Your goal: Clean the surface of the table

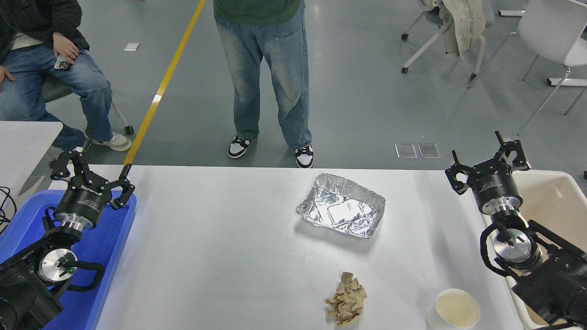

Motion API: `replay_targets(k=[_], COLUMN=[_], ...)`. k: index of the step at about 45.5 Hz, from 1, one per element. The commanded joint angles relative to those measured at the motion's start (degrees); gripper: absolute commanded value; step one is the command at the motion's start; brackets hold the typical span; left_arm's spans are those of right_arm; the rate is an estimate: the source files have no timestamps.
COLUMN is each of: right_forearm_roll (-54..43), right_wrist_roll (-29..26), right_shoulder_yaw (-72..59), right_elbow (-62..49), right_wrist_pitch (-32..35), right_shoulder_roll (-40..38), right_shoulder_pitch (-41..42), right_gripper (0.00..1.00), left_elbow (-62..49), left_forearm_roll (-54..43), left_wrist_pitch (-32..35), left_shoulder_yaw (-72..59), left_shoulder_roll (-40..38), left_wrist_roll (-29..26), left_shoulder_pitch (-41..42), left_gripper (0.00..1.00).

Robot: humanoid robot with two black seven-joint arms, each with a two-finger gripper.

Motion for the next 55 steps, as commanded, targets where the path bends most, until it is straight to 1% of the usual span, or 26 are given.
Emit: replay_targets(k=[1,30,45,55], right_forearm_roll=[0.0,-0.1,-0.4,-0.7], right_wrist_roll=[0.0,-0.1,-0.1,-0.1], right_shoulder_yaw=[0.0,-0.1,0.1,-1.0], right_elbow=[0.0,0.1,0.6,4.0], right_wrist_pitch=[0.0,0.7,0.7,0.0], right_shoulder_roll=[-0.1,-0.5,-0.8,-2.4], right_shoulder_pitch=[-0.1,-0.4,0.8,0.7], right_gripper=[1.00,1.00,1.00,1.00], left_elbow=[0.0,0.0,0.0,0.0], left_forearm_roll=[0.0,0.0,0.0,0.0], left_wrist_pitch=[-0.1,0.0,0.0,0.0], left_shoulder_yaw=[0.0,0.0,0.0,0.0], left_shoulder_roll=[-0.1,0.0,0.0,0.0], left_wrist_roll=[0.0,0.0,0.0,0.0], left_shoulder_pitch=[0.0,0.0,0.0,0.0], left_gripper=[1.00,1.00,1.00,1.00])
